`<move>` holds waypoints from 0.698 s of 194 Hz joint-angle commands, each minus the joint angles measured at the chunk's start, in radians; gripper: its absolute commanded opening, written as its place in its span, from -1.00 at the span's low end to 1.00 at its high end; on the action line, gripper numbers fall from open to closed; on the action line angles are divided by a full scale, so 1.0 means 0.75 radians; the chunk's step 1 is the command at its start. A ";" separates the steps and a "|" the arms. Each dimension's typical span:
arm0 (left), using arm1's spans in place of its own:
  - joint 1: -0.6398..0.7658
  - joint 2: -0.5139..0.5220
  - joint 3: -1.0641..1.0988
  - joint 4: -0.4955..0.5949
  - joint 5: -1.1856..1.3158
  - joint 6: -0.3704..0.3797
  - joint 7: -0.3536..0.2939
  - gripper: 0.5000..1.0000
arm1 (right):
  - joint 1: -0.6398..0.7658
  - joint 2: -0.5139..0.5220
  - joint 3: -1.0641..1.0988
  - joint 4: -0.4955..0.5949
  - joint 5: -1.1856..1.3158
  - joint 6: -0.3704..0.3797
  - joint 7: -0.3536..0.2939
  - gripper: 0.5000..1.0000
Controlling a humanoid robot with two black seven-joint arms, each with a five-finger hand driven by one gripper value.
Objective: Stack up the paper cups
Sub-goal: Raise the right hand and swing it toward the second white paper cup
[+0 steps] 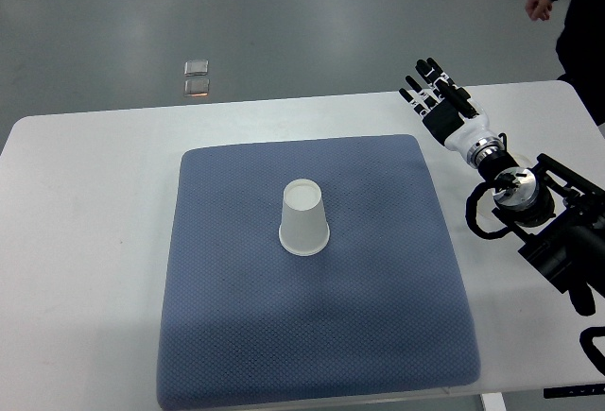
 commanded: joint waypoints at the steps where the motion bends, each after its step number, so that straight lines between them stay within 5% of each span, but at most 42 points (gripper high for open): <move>1: 0.000 0.000 0.002 0.000 0.000 0.002 0.000 1.00 | -0.002 0.000 -0.001 0.000 -0.002 0.000 0.000 0.68; 89: 0.000 0.000 -0.002 0.000 0.000 0.002 -0.002 1.00 | 0.104 -0.086 -0.192 0.002 -0.106 0.037 -0.004 0.68; 135: -0.002 0.000 0.000 -0.004 0.000 0.000 -0.002 1.00 | 0.481 -0.407 -0.872 0.069 -0.178 0.288 -0.014 0.69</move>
